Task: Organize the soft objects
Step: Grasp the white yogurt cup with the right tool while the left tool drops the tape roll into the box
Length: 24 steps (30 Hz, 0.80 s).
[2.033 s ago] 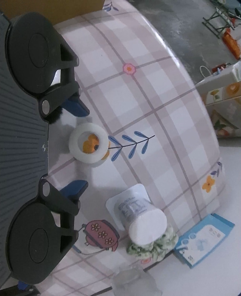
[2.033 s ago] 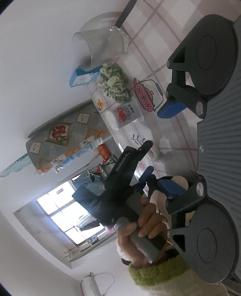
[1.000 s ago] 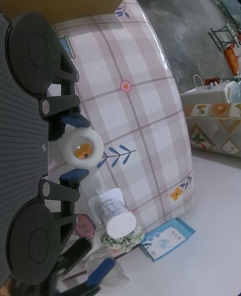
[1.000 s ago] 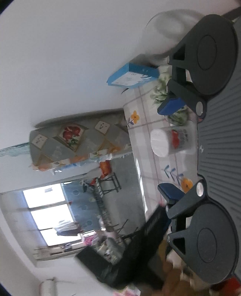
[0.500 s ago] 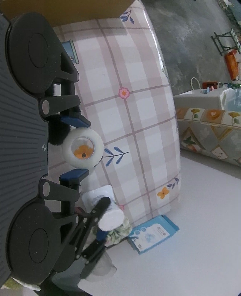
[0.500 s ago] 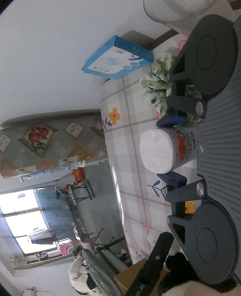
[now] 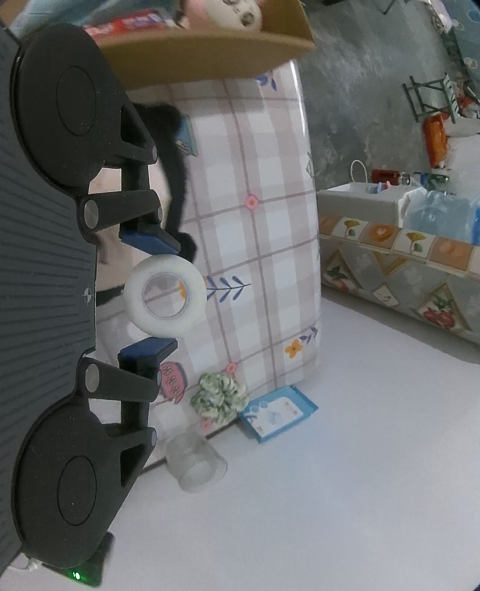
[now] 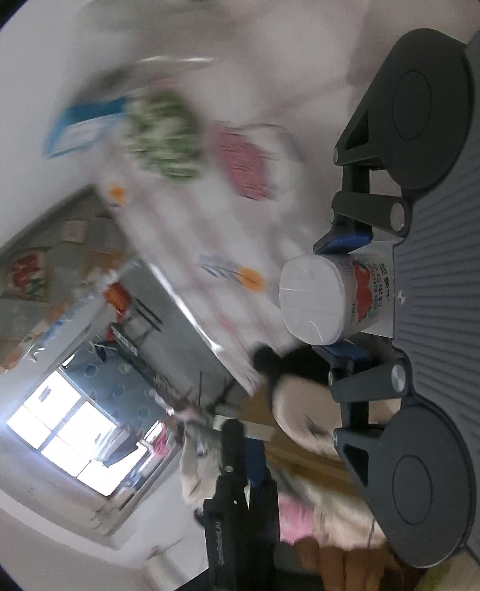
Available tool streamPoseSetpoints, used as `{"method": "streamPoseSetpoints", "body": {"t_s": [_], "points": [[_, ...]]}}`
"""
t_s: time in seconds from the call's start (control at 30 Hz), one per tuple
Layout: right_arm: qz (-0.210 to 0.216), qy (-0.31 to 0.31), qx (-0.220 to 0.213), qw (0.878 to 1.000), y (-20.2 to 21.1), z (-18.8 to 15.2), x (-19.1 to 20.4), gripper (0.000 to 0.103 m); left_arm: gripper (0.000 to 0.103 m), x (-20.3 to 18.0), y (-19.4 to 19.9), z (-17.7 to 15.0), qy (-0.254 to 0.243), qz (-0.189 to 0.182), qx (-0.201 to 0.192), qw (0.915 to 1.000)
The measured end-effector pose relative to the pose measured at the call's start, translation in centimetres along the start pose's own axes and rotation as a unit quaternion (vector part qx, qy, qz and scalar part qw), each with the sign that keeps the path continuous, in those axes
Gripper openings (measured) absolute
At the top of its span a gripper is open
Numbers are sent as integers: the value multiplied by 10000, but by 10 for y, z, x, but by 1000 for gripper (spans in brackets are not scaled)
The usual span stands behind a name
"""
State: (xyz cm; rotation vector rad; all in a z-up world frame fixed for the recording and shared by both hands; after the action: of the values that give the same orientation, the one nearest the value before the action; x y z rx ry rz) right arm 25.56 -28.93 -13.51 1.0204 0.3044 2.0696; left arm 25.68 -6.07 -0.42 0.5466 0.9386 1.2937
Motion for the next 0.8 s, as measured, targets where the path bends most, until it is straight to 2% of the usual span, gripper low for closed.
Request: {"method": "streamPoseSetpoints", "body": {"t_s": [0.17, 0.3, 0.47, 0.6, 0.7, 0.8], "points": [[649, -784, 289, 9944, 29, -37, 0, 60, 48, 19, 45, -21, 135, -6, -229, 9996], [798, -845, 111, 9932, 46, -52, 12, 60, 48, 52, 90, -37, 322, 202, -522, 9979], [1095, -1055, -45, 9884, 57, -64, 19, 60, 48, 111, 134, -56, 810, 547, -868, 9914], [1281, -1153, -108, 9850, 60, -70, 31, 60, 48, 152, 129, -67, 1211, 650, -732, 9878], [1275, -1212, -123, 9843, 57, -72, 37, 60, 48, 177, 110, -72, 1506, 566, -464, 9859], [1193, -1251, -138, 9849, 53, -73, 42, 60, 47, 203, 81, -73, 1960, 425, -161, 9796]]}}
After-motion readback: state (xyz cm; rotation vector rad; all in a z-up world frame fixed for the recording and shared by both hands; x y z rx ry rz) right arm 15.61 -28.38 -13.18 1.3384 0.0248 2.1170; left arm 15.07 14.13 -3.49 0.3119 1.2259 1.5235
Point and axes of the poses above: each gripper's, at about its wrist camera, not at the fingertips, and y roughly against the way its jaws point, x to its left, z to its top, the point moved 3 cm from there along -y, roughly the way its jaws point, and after that the axes turned 2 degrees about z, right-handed, at the moved point
